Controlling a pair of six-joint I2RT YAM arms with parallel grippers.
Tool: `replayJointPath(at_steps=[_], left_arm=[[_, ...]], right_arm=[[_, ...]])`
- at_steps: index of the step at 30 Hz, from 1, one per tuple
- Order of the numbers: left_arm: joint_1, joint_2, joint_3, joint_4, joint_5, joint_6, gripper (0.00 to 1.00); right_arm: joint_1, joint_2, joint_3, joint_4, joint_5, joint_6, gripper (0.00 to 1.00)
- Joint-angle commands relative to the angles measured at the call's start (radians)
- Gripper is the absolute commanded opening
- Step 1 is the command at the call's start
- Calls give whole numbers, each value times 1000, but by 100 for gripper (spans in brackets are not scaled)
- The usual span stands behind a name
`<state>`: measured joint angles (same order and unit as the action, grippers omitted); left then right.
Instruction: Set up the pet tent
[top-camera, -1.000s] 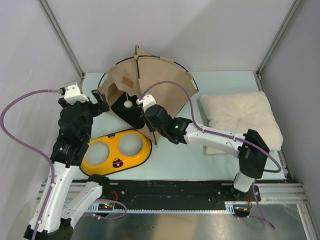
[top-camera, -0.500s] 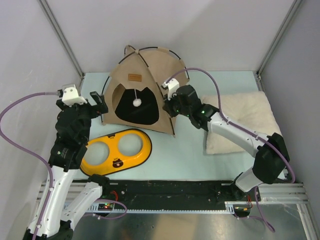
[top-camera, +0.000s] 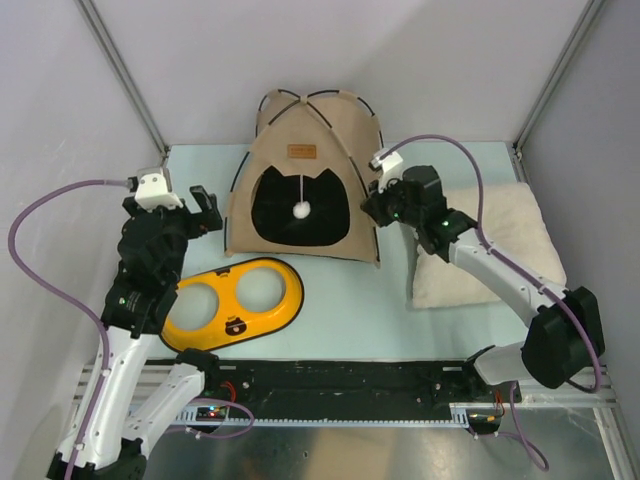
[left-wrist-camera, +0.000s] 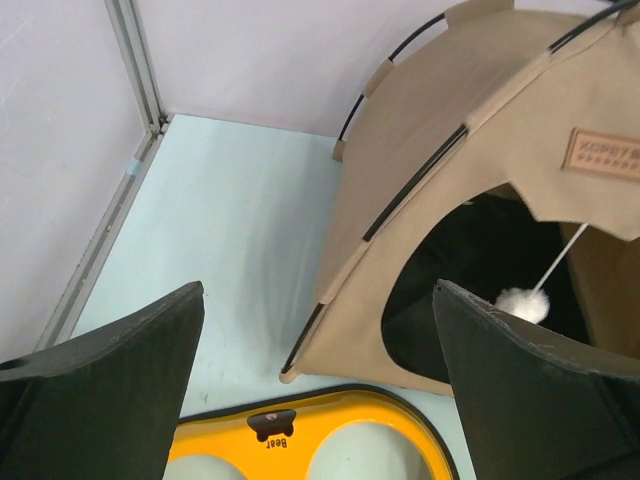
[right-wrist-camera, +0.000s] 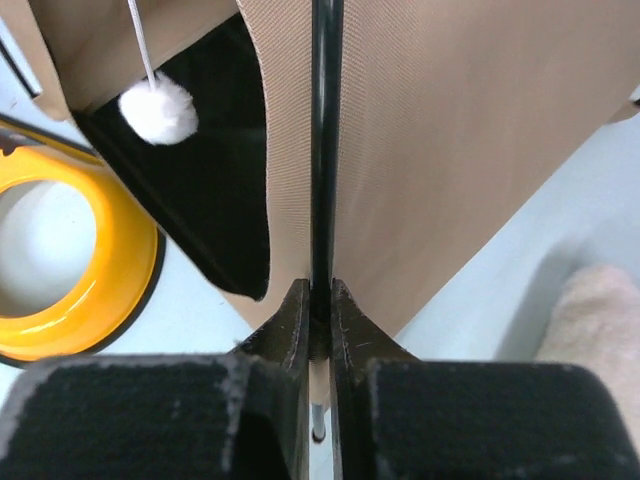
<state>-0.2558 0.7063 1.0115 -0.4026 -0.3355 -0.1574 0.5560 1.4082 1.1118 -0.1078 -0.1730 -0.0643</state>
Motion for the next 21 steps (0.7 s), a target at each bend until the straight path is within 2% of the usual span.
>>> replayJointPath(at_steps=[1,4,8,13,16,21], left_arm=[[8,42,5,6,67,2,100],[9,73,15,6,127,0,100],[9,111,24,7,179,-10,100],[8,146,30,7,206,-17,100],[7,159,34,7,208,-17,100],[8,177,42,7,190,-18,100]], right_arm=[[-59,-74,9,35,-48,-36,7],[-95,-87,5,8,-53,-36,9],[-105,-106,-18,-21,-9,-38,19],[-109,-151,-57,-18,20,-7,57],[-110,-200,-66,-24,1,10,73],[-148,-287,-89,-47,-36,52,83]])
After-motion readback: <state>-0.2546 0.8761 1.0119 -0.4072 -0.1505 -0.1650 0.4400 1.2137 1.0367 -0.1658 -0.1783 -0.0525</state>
